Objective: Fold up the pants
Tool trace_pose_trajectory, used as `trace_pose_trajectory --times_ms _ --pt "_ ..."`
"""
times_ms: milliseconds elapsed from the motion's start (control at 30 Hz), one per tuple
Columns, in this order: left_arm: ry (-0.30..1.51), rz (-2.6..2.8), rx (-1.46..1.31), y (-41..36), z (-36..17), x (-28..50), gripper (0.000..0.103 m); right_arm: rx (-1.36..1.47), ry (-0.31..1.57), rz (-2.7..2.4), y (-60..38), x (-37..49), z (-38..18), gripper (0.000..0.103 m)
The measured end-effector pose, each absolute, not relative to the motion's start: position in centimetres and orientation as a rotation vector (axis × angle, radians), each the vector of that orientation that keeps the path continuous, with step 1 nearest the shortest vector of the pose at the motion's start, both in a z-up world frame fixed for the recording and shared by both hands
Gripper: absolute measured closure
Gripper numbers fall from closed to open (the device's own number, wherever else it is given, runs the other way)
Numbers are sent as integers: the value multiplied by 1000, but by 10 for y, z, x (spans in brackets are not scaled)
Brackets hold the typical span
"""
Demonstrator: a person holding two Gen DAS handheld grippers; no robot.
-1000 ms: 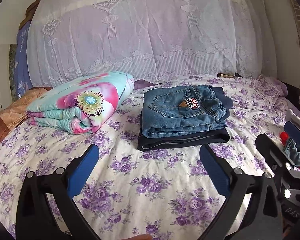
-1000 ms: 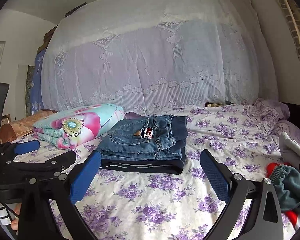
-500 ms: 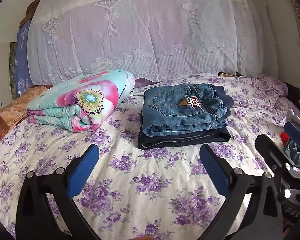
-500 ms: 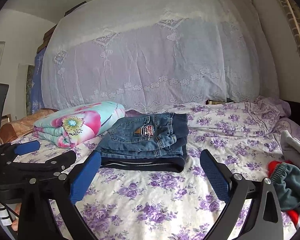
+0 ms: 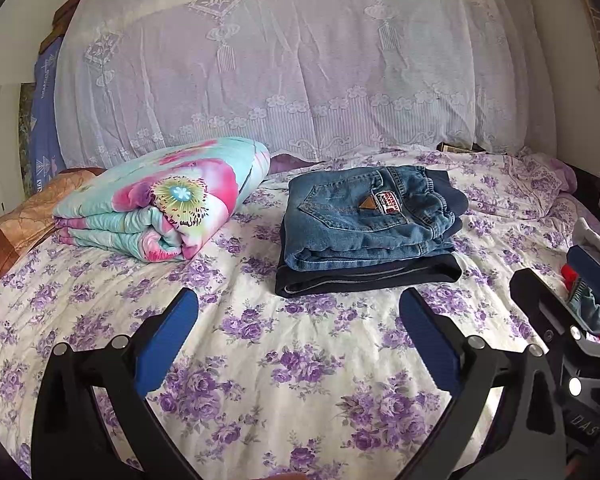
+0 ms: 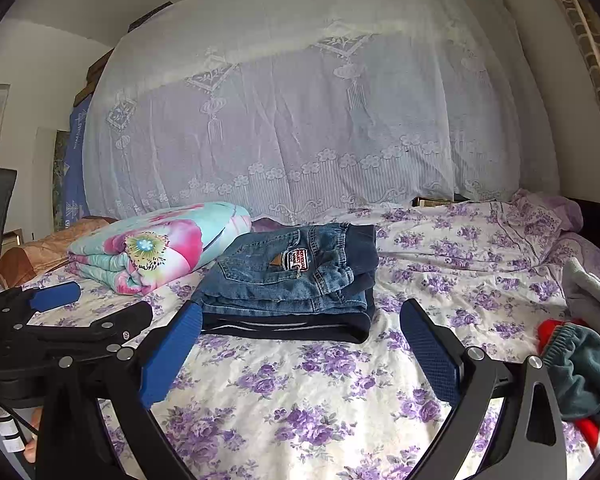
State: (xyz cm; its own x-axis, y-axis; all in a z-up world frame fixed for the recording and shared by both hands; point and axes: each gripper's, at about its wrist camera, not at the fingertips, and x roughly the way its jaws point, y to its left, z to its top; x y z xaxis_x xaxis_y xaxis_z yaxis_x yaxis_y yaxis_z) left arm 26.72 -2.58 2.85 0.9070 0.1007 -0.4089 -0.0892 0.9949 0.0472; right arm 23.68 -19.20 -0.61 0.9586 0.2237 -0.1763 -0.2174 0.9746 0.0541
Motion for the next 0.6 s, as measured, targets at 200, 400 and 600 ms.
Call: trace_pose_trajectory --times_ms 200,400,600 --pt "430 101 25 -26 27 267 5 35 187 223 -192 237 -7 3" --pt "430 100 26 -25 28 267 5 35 187 224 -192 238 -7 3" --pt "430 100 28 -25 28 267 5 37 189 224 -191 238 -8 3"
